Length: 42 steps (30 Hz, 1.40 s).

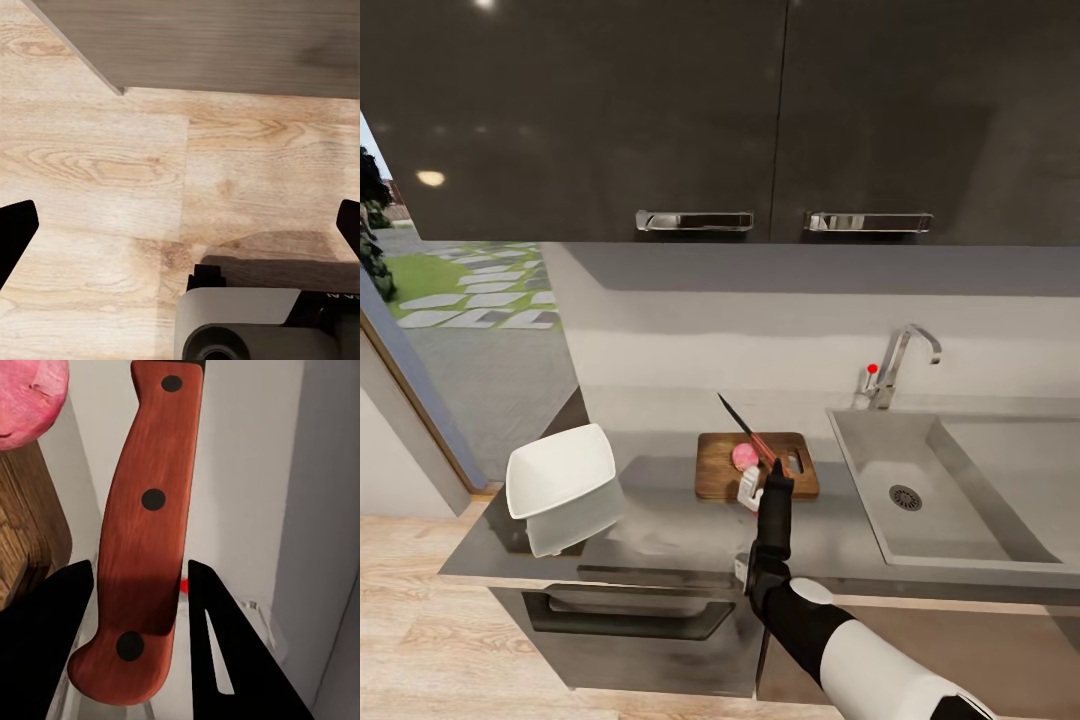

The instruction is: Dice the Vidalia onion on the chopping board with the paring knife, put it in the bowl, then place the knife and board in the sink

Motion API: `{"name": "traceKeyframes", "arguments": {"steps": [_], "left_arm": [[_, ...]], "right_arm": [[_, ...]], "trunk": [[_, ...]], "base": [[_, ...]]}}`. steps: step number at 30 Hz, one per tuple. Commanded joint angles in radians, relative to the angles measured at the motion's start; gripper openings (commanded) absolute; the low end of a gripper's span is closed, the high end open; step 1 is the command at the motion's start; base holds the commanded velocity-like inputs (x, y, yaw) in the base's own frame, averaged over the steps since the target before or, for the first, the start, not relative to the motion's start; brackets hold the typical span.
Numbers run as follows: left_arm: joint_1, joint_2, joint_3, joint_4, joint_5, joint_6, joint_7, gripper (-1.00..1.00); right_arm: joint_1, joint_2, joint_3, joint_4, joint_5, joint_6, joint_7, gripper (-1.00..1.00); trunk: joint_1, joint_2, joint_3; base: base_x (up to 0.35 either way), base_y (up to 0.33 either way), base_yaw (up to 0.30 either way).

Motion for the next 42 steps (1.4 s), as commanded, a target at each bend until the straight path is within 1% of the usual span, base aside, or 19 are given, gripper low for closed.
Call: {"name": "traceKeyframes", "arguments": {"steps": [1, 7, 20, 22, 42], "left_arm": [[-0.002, -0.001, -0.009, 0.004, 0.007, -0.006, 0.001, 1.0], [-0.002, -0.001, -0.009, 0.004, 0.007, -0.006, 0.001, 1.0], [-0.002, -0.001, -0.009, 0.004, 0.007, -0.006, 0.001, 1.0], [-0.002, -0.001, -0.009, 0.004, 0.007, -0.006, 0.001, 1.0], [-0.002, -0.001, -0.009, 0.004, 0.007, -0.006, 0.001, 1.0]], "right_arm": [[-0.001, 0.0, 0.002, 0.003, 0.004, 0.005, -0.002, -1.0], [-0.001, 0.0, 0.003, 0.043, 0.004, -0.001, -0.002, -1.0], [-0.001, 0.0, 0.004, 0.065, 0.004, -0.002, -0.001, -1.0], [-0.001, 0.0, 0.004, 0.091, 0.004, -0.003, 0.002, -1.0], [-0.001, 0.0, 0.003, 0.091, 0.004, -0.003, 0.001, -1.0]], "trunk": [[0.0, -0.002, -0.002], [0.0, -0.002, -0.002], [0.0, -0.002, -0.002], [0.0, -0.002, -0.002], [0.0, -0.002, -0.002]], "base": [[0.0, 0.0, 0.0], [0.0, 0.0, 0.0], [0.0, 0.0, 0.0], [0.0, 0.0, 0.0], [0.0, 0.0, 0.0]]}}
